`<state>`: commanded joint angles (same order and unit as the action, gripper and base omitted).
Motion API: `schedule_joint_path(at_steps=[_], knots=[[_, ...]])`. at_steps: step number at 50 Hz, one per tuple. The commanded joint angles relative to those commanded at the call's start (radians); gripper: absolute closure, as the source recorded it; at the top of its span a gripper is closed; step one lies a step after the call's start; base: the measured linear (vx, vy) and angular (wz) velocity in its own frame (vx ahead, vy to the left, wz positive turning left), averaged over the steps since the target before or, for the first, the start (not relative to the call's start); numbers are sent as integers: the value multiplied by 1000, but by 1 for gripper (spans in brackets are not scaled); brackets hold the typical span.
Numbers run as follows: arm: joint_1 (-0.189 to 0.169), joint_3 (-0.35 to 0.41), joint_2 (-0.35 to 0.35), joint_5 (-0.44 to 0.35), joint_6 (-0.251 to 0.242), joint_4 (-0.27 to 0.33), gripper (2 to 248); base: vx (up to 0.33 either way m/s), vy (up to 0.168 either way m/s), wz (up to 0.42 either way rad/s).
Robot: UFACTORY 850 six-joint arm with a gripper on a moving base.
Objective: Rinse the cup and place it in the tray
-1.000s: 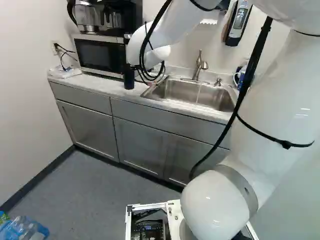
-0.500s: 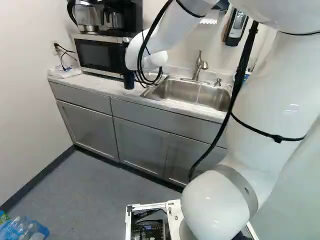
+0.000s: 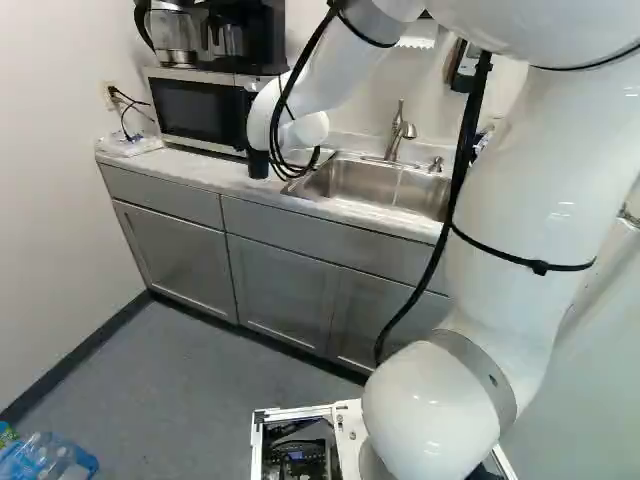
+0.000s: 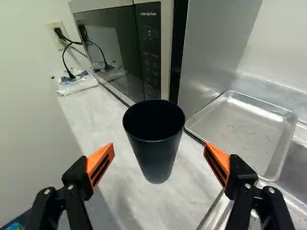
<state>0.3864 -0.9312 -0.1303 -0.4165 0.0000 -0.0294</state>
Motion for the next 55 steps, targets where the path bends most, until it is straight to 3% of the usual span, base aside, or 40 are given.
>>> schedule_joint_path(at_steps=[16, 55], knots=[[4, 4, -29, -72, 0, -35, 3, 0, 0, 0], [21, 7, -106, -204, 0, -36, 3, 0, 0, 0]])
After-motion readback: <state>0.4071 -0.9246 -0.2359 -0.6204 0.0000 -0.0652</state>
